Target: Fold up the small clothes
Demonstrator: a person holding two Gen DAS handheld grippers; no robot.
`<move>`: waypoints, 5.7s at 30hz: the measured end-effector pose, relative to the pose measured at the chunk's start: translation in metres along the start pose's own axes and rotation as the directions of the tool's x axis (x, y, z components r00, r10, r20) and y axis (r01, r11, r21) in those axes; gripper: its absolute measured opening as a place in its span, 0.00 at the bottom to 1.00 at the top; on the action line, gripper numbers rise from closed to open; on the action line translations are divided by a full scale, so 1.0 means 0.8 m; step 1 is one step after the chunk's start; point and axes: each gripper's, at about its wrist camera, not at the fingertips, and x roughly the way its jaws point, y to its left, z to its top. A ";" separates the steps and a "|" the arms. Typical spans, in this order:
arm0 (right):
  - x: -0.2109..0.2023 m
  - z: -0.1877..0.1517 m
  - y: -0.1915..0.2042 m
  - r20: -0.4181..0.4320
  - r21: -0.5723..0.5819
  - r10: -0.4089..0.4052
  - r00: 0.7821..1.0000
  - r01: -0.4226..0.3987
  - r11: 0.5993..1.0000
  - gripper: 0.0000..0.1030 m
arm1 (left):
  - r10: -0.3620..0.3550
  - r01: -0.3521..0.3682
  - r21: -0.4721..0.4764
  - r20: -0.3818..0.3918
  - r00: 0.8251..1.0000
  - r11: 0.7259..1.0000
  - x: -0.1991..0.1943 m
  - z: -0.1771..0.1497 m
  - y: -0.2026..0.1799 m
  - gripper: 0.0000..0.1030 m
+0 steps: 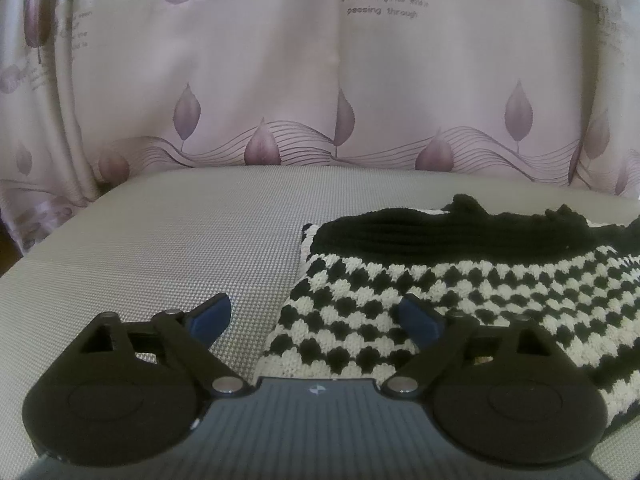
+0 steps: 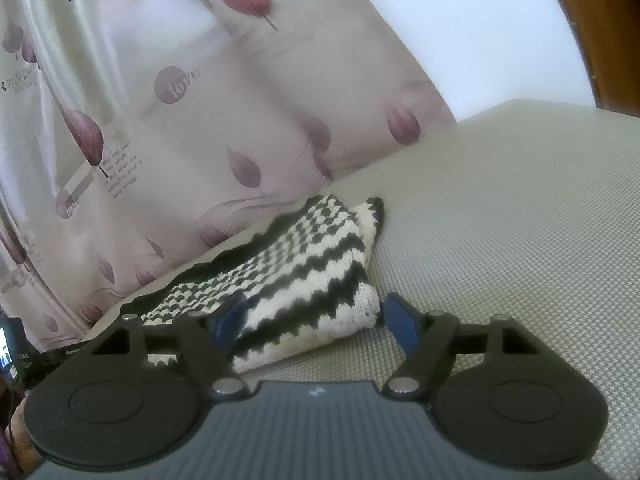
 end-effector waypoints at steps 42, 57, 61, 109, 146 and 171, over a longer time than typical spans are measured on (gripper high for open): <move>-0.010 0.005 -0.029 0.034 0.167 -0.020 0.999 0.014 0.986 0.90 | -0.124 0.105 -0.155 -0.113 0.986 0.982 0.025 0.006 0.031 1.00; 0.031 0.050 -0.017 -0.065 0.066 0.013 0.998 -0.009 0.998 0.90 | -0.496 0.464 -0.181 -0.237 0.835 0.867 0.074 0.039 0.073 0.98; 0.046 0.057 -0.022 -0.078 0.045 -0.002 0.997 0.005 0.999 0.90 | -0.526 0.513 -0.123 -0.258 0.810 0.850 0.085 0.043 0.066 0.98; 0.048 0.041 -0.028 -0.028 0.030 0.052 0.998 -0.051 0.998 0.90 | -0.160 0.158 -0.025 -0.212 0.964 0.987 0.020 0.071 -0.052 0.21; 0.034 0.044 -0.031 0.010 0.057 0.103 0.995 -0.103 0.993 0.90 | -0.216 0.222 0.013 -0.190 0.958 0.975 -0.023 0.099 -0.152 0.21; 0.090 0.010 0.099 -0.083 0.364 0.589 0.804 -0.526 0.769 0.91 | -0.520 0.463 -0.288 -0.166 0.838 0.838 -0.017 0.091 -0.100 0.44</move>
